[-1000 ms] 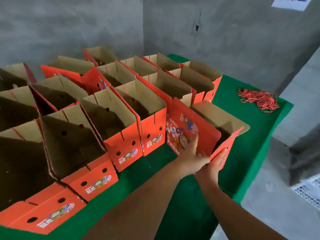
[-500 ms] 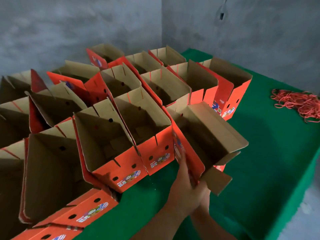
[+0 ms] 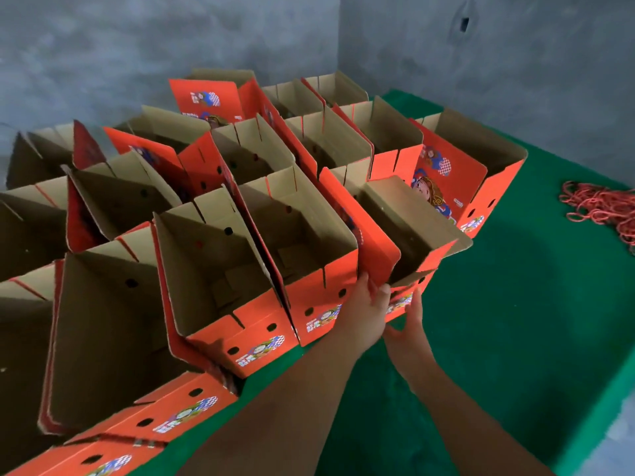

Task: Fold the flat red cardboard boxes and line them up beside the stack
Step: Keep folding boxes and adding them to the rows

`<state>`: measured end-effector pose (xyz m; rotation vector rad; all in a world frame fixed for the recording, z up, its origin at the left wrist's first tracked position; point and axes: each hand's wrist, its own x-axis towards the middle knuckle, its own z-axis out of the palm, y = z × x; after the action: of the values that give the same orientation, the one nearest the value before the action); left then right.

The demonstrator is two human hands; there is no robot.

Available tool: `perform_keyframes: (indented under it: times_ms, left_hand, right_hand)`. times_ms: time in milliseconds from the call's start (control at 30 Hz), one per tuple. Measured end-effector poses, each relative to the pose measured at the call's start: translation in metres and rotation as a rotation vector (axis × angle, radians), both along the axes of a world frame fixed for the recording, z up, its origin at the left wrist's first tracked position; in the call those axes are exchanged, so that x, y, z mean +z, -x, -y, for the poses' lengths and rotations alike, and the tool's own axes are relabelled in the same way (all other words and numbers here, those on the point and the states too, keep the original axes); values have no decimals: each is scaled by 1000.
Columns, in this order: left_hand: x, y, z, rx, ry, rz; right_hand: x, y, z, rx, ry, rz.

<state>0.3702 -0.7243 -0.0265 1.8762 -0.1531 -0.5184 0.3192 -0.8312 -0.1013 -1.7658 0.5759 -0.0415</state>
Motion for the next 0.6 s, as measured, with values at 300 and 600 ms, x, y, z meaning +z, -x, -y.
perform_keyframes:
  times_ms: [300,600]
  left_hand:
    - [23,87,-69,187,262,-63]
    - [14,217,-282,699,320,55]
  right_hand:
    - [81,63,-114,-119,-313,228]
    - [88,168,-316,326,-233,157]
